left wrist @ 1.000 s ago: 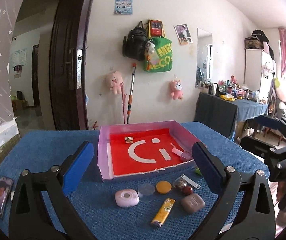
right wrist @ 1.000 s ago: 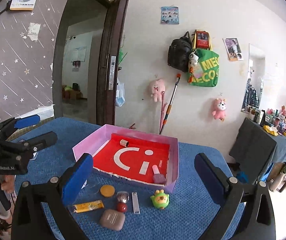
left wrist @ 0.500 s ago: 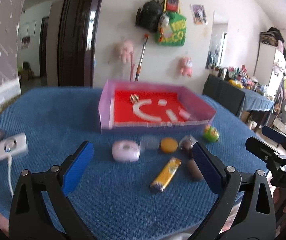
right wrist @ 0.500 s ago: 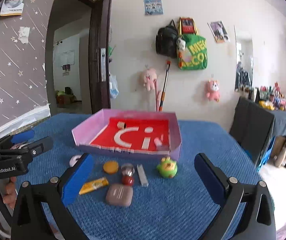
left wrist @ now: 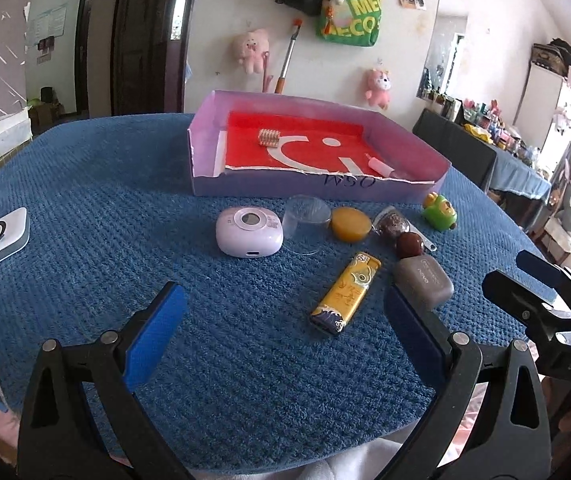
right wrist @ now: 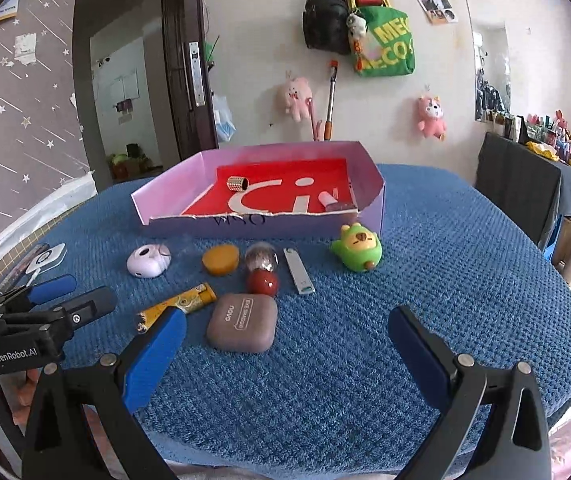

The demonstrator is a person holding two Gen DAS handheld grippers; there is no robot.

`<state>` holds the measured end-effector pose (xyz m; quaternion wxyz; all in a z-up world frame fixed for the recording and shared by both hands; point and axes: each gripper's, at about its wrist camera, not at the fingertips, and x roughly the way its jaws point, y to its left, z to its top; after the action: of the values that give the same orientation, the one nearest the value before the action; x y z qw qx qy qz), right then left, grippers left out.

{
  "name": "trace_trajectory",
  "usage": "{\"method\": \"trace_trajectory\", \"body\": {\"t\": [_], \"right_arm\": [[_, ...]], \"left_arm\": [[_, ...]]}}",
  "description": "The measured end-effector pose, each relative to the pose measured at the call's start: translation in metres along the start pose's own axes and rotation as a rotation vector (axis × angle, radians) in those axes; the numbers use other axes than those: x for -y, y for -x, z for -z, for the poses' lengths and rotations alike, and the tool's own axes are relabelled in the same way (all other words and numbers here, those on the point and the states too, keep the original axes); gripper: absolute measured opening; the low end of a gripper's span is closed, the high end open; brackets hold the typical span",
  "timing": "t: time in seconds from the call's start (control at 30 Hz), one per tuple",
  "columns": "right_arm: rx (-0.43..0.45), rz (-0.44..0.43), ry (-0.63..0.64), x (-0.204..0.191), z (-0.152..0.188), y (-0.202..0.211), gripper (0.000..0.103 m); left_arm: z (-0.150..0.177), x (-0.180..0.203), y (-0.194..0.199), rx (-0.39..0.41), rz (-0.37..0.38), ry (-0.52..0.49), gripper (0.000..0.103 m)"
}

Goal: Organize rigid objects
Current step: 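Move the left gripper to the yellow lighter while the right approaches the brown compact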

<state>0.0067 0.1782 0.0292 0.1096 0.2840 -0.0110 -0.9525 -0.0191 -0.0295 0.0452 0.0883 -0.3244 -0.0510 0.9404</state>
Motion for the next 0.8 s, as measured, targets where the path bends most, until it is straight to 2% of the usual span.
{"method": "trace_trajectory", "body": {"t": [0.37, 0.8], "right_arm": [[-0.04, -0.01, -0.015, 0.004, 0.002, -0.013, 0.103], [-0.088, -0.046, -0.001, -0.002, 0.0, -0.033, 0.103]], "left_arm": [[-0.002, 0.0, -0.011, -0.044, 0.02, -0.018, 0.101], [-0.003, 0.009, -0.029, -0.111, 0.071, -0.106, 0.101]]}}
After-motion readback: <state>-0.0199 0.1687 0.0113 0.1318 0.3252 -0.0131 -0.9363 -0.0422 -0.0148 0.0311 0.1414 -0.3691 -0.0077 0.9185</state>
